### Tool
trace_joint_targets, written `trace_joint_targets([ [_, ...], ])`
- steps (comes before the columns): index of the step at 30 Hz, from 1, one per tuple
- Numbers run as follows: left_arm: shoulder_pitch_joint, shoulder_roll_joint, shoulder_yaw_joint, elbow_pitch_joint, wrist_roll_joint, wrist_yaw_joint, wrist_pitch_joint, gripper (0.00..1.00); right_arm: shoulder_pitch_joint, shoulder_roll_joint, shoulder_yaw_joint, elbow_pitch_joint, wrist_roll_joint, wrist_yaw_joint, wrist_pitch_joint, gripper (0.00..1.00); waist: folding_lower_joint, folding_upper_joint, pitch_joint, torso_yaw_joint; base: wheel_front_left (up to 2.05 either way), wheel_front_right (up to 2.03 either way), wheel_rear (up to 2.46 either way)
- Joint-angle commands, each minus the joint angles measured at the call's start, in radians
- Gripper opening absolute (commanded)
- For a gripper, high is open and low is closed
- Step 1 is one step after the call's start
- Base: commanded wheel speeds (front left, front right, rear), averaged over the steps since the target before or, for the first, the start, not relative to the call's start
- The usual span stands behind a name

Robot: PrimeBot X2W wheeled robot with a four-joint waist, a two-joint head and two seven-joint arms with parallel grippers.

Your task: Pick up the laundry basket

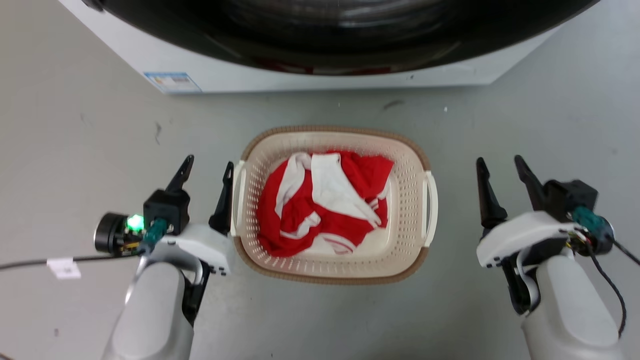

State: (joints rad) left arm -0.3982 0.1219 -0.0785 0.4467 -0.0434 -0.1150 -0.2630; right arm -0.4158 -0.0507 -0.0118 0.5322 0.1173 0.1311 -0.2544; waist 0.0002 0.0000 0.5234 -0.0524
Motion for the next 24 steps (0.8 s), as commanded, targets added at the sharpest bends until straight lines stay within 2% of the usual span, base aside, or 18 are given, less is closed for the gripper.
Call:
trace_joint_targets([
  [1,-0.040,0.015,-0.008,0.029,0.006,-0.005,-0.003,1.00,-0.044,0.001,0.006,0.035,0.004,-0.001,0.006,1.00,-0.0002,0.0000,0.087,-0.001,0.00,0.00,0.00],
  [13,-0.281,0.062,-0.135,0.428,-0.024,-0.015,-0.003,1.00,-0.286,0.001,0.113,0.410,0.101,-0.001,0.085,1.00,-0.0002,0.0000,0.193,0.003,0.00,0.00,0.00],
  [24,-0.432,0.078,-0.307,0.653,-0.133,-0.016,0.022,1.00,-0.429,0.001,0.225,0.606,0.190,-0.001,0.152,1.00,-0.0002,0.0000,0.245,0.010,0.00,0.00,0.00],
])
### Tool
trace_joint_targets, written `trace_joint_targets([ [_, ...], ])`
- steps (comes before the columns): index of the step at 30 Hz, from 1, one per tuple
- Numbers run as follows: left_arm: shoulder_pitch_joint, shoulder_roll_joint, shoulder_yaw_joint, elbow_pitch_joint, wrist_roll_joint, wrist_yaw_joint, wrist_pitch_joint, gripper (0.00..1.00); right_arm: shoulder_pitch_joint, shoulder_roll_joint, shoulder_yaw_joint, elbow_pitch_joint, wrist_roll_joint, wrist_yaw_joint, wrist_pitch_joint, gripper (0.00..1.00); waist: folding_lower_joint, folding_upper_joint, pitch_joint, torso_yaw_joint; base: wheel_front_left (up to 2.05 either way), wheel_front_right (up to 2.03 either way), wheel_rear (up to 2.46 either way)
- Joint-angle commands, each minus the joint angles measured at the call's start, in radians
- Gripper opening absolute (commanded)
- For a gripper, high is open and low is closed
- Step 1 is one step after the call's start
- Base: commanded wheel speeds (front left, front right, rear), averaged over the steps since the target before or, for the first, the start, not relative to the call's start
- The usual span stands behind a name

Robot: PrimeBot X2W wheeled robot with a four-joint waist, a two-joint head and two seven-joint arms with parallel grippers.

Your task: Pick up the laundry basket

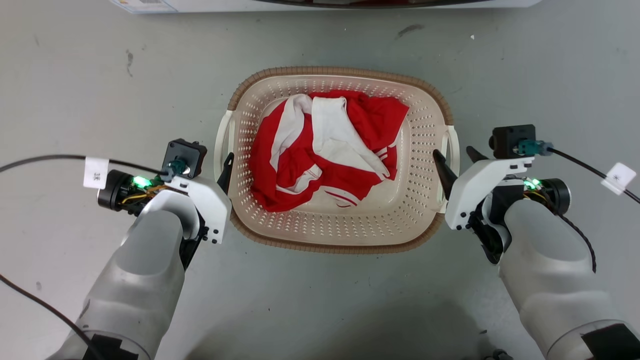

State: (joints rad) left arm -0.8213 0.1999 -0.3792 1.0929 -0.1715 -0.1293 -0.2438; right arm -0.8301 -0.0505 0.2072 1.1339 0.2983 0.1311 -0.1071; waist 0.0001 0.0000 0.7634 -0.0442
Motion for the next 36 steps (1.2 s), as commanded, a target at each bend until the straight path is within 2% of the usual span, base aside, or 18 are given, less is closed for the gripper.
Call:
trace_joint_targets([
  [1,-0.022,0.001,-0.022,0.021,-0.016,-0.001,0.012,1.00,-0.024,0.000,0.015,0.018,0.022,-0.001,0.017,1.00,-0.0001,0.0000,0.010,0.002,0.00,0.00,0.00],
  [11,-0.113,0.014,-0.180,0.076,-0.120,-0.001,0.090,1.00,-0.111,0.000,0.069,0.116,0.057,0.000,0.081,1.00,-0.0001,0.0000,0.054,0.013,0.00,0.00,0.00],
  [23,-0.174,0.048,-0.335,0.053,-0.275,0.000,0.183,1.00,-0.162,0.000,0.049,0.152,0.033,-0.001,0.102,1.00,-0.0001,0.0000,0.095,0.024,0.00,0.00,0.00],
  [36,-0.200,0.067,-0.452,0.045,-0.379,0.000,0.181,1.00,-0.166,0.000,0.009,0.155,0.000,-0.001,0.111,1.00,-0.0001,0.0000,0.111,0.029,0.00,0.00,0.00],
])
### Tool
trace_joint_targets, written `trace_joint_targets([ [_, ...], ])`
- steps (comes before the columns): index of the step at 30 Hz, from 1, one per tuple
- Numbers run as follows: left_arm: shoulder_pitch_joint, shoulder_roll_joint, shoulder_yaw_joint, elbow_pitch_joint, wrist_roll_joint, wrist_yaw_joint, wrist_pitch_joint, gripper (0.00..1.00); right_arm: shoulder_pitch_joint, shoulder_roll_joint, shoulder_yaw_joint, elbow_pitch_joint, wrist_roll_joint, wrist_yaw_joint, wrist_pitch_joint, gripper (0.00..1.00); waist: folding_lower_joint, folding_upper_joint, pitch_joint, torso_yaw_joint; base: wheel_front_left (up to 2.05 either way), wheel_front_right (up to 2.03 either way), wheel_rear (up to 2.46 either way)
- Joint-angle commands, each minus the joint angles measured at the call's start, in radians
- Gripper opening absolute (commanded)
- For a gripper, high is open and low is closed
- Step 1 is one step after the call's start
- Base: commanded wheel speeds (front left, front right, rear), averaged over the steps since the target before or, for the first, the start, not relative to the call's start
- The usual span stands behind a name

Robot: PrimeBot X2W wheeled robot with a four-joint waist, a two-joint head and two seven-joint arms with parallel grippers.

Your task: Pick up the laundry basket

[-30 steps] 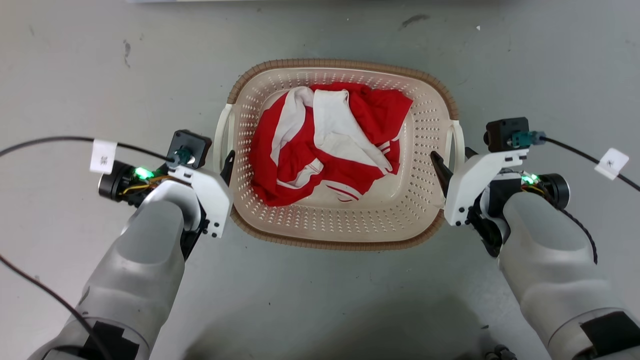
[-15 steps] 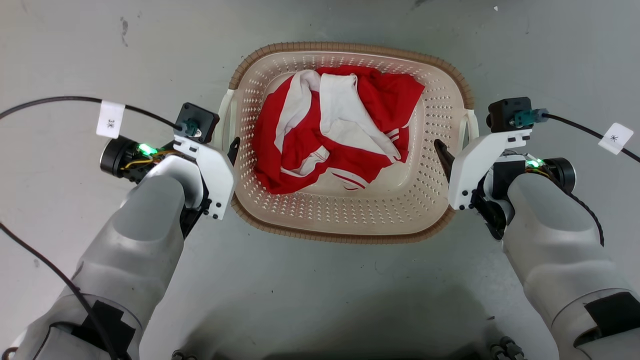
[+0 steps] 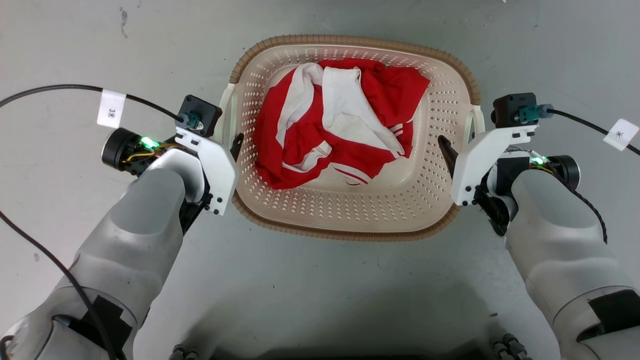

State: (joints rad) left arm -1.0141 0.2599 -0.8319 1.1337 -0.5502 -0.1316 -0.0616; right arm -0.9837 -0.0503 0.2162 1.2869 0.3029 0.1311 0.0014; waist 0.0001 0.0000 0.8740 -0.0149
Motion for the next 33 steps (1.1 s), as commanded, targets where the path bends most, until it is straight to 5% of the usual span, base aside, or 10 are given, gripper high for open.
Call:
trace_joint_targets([
  [1,-0.009,0.005,-0.007,0.002,-0.010,0.003,-0.001,1.00,-0.013,0.000,-0.003,0.002,-0.008,-0.001,0.003,1.00,-0.0001,0.0000,0.001,0.001,0.00,0.00,0.00],
  [3,-0.012,0.000,-0.022,-0.002,-0.032,0.003,0.006,0.92,-0.010,0.000,-0.008,0.002,-0.006,0.000,0.013,1.00,-0.0001,0.0000,0.004,0.004,0.00,0.00,0.00],
  [4,-0.013,-0.002,-0.030,-0.006,-0.043,0.003,0.010,0.41,-0.009,0.000,-0.009,0.002,-0.005,0.000,0.014,0.40,-0.0001,0.0000,0.005,0.006,0.00,0.00,0.00],
  [5,-0.013,-0.003,-0.036,-0.008,-0.057,0.003,0.013,0.00,-0.008,0.000,-0.011,0.002,-0.005,-0.001,0.014,0.00,-0.0001,0.0000,0.005,0.007,0.00,0.00,0.00],
  [17,0.040,0.013,-0.142,-0.050,-0.190,0.002,0.042,0.00,0.041,-0.004,-0.075,0.001,-0.126,0.000,0.032,0.00,-0.0001,0.0000,-0.077,0.011,0.00,0.00,0.00],
  [26,0.116,0.058,-0.285,-0.154,-0.331,0.001,0.187,0.00,0.078,-0.005,-0.157,0.000,-0.292,-0.001,0.158,0.00,-0.0001,0.0000,-0.280,0.010,0.00,0.00,0.00],
  [33,0.151,0.114,-0.388,-0.236,-0.437,0.000,0.299,0.00,0.120,-0.007,-0.082,0.001,-0.269,-0.001,0.319,0.00,-0.0001,0.0000,-0.455,0.006,0.00,0.00,0.00],
])
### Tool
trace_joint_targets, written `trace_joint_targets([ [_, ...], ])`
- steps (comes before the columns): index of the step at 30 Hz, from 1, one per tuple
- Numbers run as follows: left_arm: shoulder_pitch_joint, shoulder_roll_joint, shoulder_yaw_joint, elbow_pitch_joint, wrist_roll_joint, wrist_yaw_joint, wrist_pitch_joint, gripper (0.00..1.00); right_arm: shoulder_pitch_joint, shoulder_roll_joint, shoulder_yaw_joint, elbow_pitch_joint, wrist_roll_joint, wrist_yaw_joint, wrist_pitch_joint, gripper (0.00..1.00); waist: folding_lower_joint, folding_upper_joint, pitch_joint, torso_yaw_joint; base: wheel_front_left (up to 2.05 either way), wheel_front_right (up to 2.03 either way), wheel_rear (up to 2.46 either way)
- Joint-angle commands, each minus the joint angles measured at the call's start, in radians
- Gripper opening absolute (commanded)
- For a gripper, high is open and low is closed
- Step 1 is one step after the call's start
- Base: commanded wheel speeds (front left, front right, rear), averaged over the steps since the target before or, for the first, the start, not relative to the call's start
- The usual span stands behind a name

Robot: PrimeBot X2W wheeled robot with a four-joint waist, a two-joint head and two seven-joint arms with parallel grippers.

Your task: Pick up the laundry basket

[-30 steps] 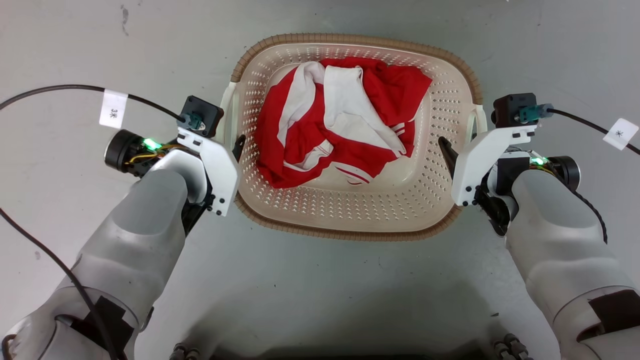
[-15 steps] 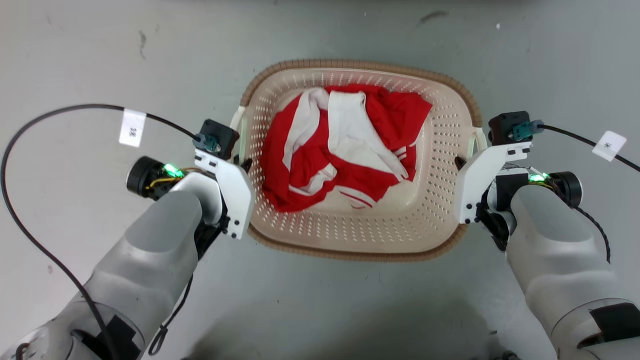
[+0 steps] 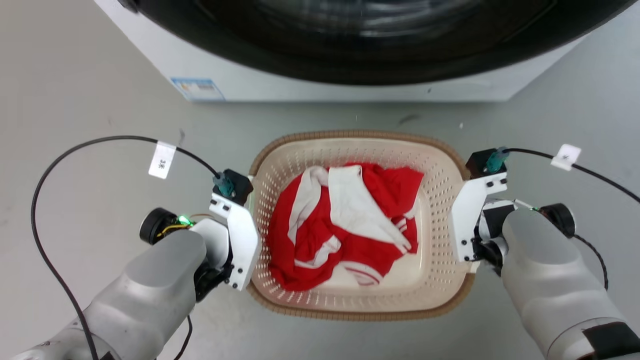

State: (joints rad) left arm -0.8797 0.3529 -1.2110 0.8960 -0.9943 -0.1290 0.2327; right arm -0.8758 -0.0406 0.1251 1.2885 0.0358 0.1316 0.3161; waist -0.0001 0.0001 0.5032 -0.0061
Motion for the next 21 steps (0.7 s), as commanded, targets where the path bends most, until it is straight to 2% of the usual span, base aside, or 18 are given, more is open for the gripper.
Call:
trace_joint_targets([
  [1,0.020,0.025,-0.020,-0.006,0.003,-0.002,0.008,0.00,0.020,-0.018,0.031,0.000,0.016,-0.002,0.028,0.00,0.0001,-0.0001,-0.108,-0.003,0.00,0.00,0.00],
  [7,0.051,0.039,-0.054,-0.050,-0.045,-0.002,0.071,0.00,0.048,-0.017,0.164,-0.018,0.115,-0.001,0.167,0.00,0.0001,-0.0001,-0.229,-0.009,0.00,0.00,0.00],
  [14,0.071,0.079,-0.068,-0.153,-0.106,-0.005,0.214,0.00,0.086,-0.012,0.270,-0.063,0.230,0.000,0.314,0.00,0.0001,-0.0001,-0.328,-0.017,0.00,0.00,0.00],
  [21,0.081,0.098,-0.069,-0.178,-0.144,-0.005,0.288,0.00,0.137,-0.009,0.369,-0.109,0.333,0.005,0.438,0.00,0.0001,-0.0001,-0.409,-0.024,0.00,0.00,0.00],
])
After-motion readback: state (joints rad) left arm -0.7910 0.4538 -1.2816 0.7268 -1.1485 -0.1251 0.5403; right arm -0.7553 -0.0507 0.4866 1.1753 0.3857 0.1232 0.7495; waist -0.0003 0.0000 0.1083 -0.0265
